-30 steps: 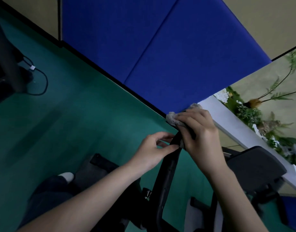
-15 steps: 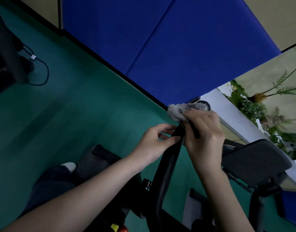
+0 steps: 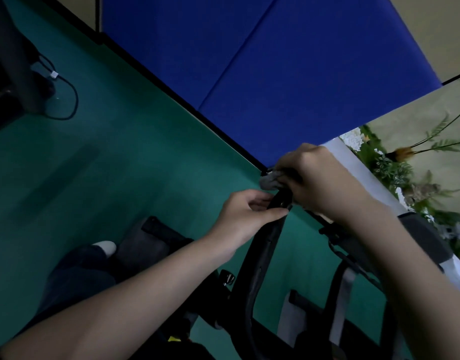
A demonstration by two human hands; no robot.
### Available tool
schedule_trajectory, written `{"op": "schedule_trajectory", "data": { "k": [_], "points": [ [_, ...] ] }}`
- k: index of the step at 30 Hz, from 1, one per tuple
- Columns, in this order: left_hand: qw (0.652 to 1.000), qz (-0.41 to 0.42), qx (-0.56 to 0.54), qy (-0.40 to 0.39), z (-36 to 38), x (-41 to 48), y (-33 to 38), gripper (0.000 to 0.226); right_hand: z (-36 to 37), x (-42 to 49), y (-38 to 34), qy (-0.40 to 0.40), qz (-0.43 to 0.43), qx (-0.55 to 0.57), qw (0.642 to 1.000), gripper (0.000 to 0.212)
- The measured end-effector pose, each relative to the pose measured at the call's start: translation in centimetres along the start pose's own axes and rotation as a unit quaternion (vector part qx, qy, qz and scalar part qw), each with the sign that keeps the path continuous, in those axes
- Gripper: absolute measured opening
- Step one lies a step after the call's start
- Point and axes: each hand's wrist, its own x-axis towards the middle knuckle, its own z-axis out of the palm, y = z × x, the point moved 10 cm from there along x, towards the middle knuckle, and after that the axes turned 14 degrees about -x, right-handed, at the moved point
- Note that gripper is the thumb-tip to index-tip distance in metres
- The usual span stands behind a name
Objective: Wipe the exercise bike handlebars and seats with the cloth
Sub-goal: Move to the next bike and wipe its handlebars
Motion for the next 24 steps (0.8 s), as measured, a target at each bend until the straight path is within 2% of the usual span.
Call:
{"op": "schedule_trajectory", "data": {
  "k": [2,5,11,16,20,22,24],
  "points": [
    [1.0,-0.01,-0.011,0.0,0.0,-0.1,-0.2,0.024,-1.0,0.5,0.7,0.005,0.0,0.005,1.0,0.012],
    [1.0,-0.011,-0.017,-0.002,0.1,-0.1,-0.1,0.022,-1.6,1.0,1.4,0.033,0.028,-0.013,0.999,0.011],
    [0.998,-0.024,-0.055,-0.005,0.1,-0.2,-0.4,0.02,0.3,0.9,-1.7,-0.04,-0.034,0.0,0.999,0.021],
    [0.998,-0.023,-0.065,-0.013,0.0,-0.4,-0.2,0.023,-0.3,1.9,0.4,-0.012,0.011,-0.023,1.0,0.015],
    [0.997,-0.03,-0.064,-0.03,0.4,-0.4,0.1,0.021,1.5,0.7,-2.3,-0.061,-0.04,0.005,0.997,0.01],
    [0.997,-0.03,-0.057,-0.033,0.3,-0.5,0.2,0.018,0.9,0.2,-1.7,-0.009,-0.031,0.03,0.999,0.01],
    [0.999,-0.029,-0.029,-0.026,0.1,-0.5,0.5,0.019,-0.8,-0.4,0.9,0.114,0.041,0.022,0.992,0.02]
  ]
}}
